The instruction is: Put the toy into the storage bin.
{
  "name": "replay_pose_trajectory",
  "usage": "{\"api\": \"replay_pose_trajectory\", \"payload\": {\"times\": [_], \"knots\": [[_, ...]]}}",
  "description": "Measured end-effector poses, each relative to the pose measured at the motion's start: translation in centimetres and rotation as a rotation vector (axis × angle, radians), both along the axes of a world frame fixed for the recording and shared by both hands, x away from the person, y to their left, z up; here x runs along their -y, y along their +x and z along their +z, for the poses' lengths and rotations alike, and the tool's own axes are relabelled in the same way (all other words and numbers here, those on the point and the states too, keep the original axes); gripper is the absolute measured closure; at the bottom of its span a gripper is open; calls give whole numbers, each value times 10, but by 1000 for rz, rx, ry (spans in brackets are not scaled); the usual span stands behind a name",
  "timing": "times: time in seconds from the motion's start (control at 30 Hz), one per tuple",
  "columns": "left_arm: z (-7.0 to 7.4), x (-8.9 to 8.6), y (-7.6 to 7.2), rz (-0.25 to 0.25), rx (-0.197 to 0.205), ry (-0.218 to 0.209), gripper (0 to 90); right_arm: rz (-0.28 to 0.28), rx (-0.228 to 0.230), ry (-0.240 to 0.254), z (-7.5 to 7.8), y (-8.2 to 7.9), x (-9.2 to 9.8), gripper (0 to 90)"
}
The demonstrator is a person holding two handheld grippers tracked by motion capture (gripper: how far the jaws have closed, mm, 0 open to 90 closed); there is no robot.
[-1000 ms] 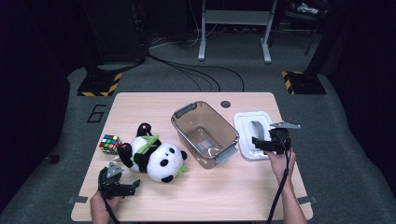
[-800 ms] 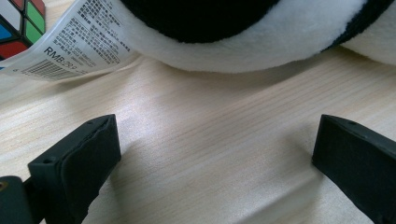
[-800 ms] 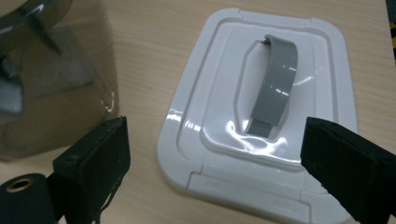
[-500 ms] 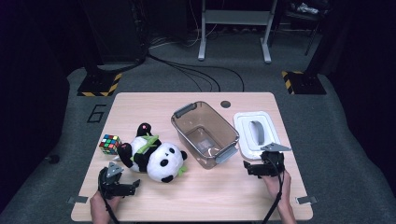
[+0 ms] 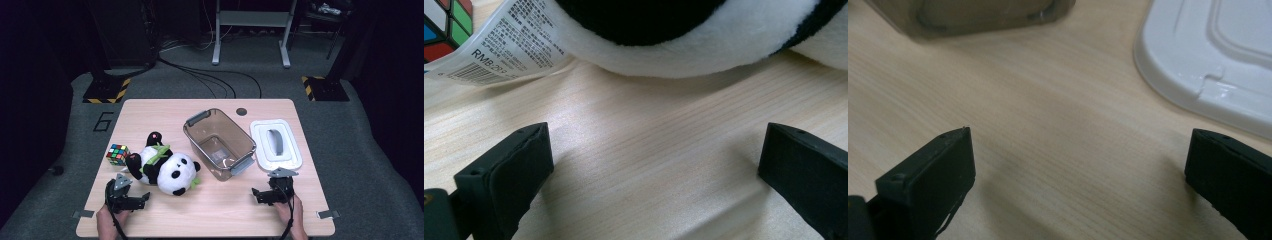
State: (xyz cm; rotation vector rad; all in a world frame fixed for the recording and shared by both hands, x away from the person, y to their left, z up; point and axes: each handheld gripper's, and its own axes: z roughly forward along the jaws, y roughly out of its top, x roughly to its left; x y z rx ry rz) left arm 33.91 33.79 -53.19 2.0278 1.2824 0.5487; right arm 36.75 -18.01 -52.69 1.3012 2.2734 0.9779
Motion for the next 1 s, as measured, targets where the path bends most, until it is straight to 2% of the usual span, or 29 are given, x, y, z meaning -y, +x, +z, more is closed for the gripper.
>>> {"api": "replay_pose_trajectory", "payload": {"times": [0.13,0.17,0.2,0.4,0.47,0.5,0.6,0.63,0.67,0.7,0.73,0.77,0.8,0.83,0.87,0.9,0.93,0.97,1.0], "knots": [[0,-1,1,-14,-3,-4,7,14,20,-31,-2,-2,-3,0],[0,-2,2,8,-8,-1,7,21,24,-39,-2,-2,-3,0],[0,-2,2,25,-3,-5,7,9,22,-30,-2,-2,-4,0],[1,-4,2,24,-13,4,11,15,25,-33,-2,-2,-3,0],[5,-7,1,29,-32,38,12,21,24,-34,-2,-2,-2,0],[7,-7,0,41,-14,46,31,23,25,-35,-2,-2,-2,0],[13,-10,-3,54,-17,31,47,27,25,-36,-2,-2,-2,0],[22,-13,-5,62,-17,-3,45,29,24,-36,-2,-2,-2,0],[22,-13,-5,62,-17,-3,40,29,24,-36,-2,-2,-2,0],[35,-16,-8,54,-8,-32,34,29,24,-36,-2,-2,-2,0],[41,-16,-10,51,3,-46,29,28,24,-35,-2,-2,-2,0],[41,-16,-10,51,3,-46,25,29,24,-35,-2,-2,-2,0],[48,-15,-11,46,20,-49,23,29,24,-35,-2,-2,-2,0],[61,-12,-11,24,41,-49,20,29,24,-34,-2,-2,-2,0],[61,-12,-11,24,41,-49,17,29,24,-34,-2,-2,-2,0],[68,-10,-11,11,37,-45,17,29,23,-34,-2,-2,-2,0],[80,-4,-8,-12,59,-44,3,26,22,-34,-2,-3,-2,0],[80,-4,-8,-12,59,-44,3,26,22,-34,-2,-3,-2,0],[86,-1,-6,-26,60,-41,2,26,22,-35,-2,-3,-2,0]]}}
